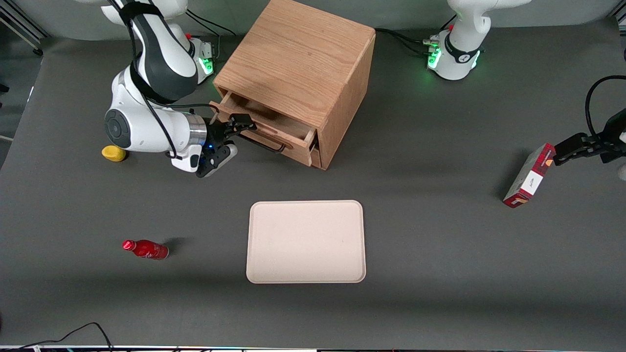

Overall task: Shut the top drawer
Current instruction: 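Keep pushing the drawer with the right gripper until flush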

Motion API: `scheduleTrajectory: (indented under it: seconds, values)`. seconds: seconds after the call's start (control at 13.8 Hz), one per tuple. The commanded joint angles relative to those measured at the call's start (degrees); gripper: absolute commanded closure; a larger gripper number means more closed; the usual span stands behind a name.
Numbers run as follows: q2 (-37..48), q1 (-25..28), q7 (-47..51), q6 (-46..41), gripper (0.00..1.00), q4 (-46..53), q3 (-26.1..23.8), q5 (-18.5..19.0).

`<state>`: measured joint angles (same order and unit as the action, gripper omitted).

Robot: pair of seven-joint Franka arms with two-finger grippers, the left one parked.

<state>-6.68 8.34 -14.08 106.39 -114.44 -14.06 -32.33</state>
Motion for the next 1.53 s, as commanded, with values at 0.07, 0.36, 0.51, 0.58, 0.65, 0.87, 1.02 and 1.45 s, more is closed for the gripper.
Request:
scheduleTrajectory:
  seconds: [0.07,0.36,0.51,0.58,0.65,0.87,1.02,1.45]
  values:
    - [3.7,0.3,0.9,3.6,0.0,-5.7,-1.0,-4.0]
    - [4.9,-0.1,0.9,4.4,0.0,-8.0,-1.8,-6.9]
    - [5.3,-0.1,1.0,4.5,0.0,-8.3,-1.8,-7.0]
    - [5.8,0.2,1.0,4.7,0.0,-8.9,-1.8,-7.2]
    - [6.7,0.2,1.0,4.9,0.0,-10.0,-1.9,-7.7]
    - [8.5,0.2,1.0,5.1,0.0,-11.8,-2.9,-9.2]
    - [8.6,0.2,1.0,5.5,0.0,-12.0,-3.0,-9.9]
    - [5.5,-0.3,1.0,5.0,0.0,-5.3,-3.0,-1.3]
